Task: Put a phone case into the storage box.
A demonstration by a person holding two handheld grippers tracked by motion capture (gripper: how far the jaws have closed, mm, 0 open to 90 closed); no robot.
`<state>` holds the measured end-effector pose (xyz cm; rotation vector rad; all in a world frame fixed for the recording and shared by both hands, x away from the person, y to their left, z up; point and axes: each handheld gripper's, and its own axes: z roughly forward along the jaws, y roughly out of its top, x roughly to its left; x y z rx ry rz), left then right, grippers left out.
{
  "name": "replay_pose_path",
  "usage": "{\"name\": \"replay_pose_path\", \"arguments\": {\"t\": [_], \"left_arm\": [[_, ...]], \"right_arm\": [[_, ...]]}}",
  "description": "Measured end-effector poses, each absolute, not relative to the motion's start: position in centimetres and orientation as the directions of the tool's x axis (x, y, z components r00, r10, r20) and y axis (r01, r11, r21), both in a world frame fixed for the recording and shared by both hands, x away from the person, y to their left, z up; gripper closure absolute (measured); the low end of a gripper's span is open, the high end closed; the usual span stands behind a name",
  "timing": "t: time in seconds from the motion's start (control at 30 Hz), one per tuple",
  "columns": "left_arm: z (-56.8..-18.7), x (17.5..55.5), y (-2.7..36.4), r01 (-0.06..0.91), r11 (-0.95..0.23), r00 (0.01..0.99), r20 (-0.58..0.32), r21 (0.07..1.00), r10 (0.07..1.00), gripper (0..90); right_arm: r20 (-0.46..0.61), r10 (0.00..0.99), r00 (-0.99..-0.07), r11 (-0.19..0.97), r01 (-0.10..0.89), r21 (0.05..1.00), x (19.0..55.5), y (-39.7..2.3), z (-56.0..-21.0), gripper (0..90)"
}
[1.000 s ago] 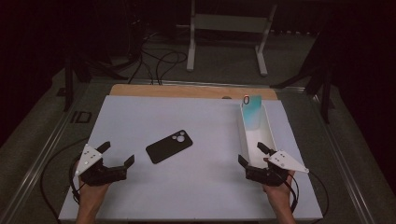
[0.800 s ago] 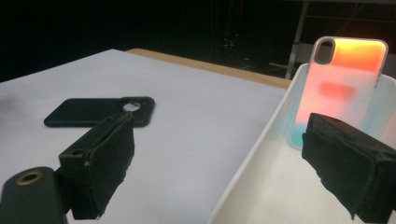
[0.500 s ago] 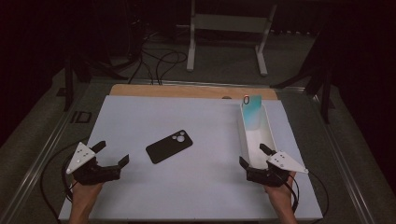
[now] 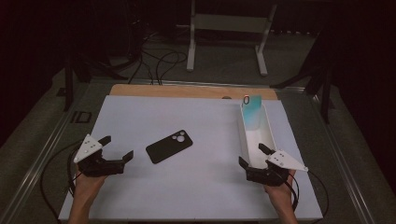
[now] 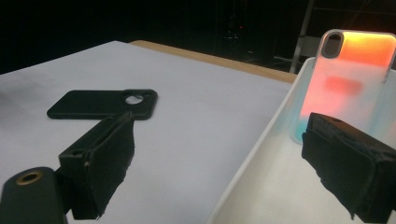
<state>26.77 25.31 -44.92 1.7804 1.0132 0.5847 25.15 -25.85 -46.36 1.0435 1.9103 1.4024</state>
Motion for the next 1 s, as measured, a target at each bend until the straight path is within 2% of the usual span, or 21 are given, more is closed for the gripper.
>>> {"name": "replay_pose_path", "arguments": {"t": [0.2, 0.4, 1.0], "left_arm": [[-45.6, 28.4, 23.4, 0.400, -0.280, 0.576, -0.001, 0.873, 0.818, 0.3], [-45.9, 30.3, 21.6, 0.422, -0.342, 0.617, 0.010, 0.840, 0.787, 0.3], [-48.2, 34.8, 17.7, 0.492, -0.444, 0.675, -0.006, 0.749, 0.738, 0.4]], "right_arm": [[0.021, 0.833, -0.554, 0.158, 0.273, 0.949, 25.3, -25.9, -46.3, 9.5], [0.019, 0.833, -0.553, 0.158, 0.270, 0.950, 25.3, -25.9, -46.3, 9.5], [0.021, 0.836, -0.549, 0.154, 0.272, 0.950, 25.3, -26.0, -46.3, 9.5]]}}
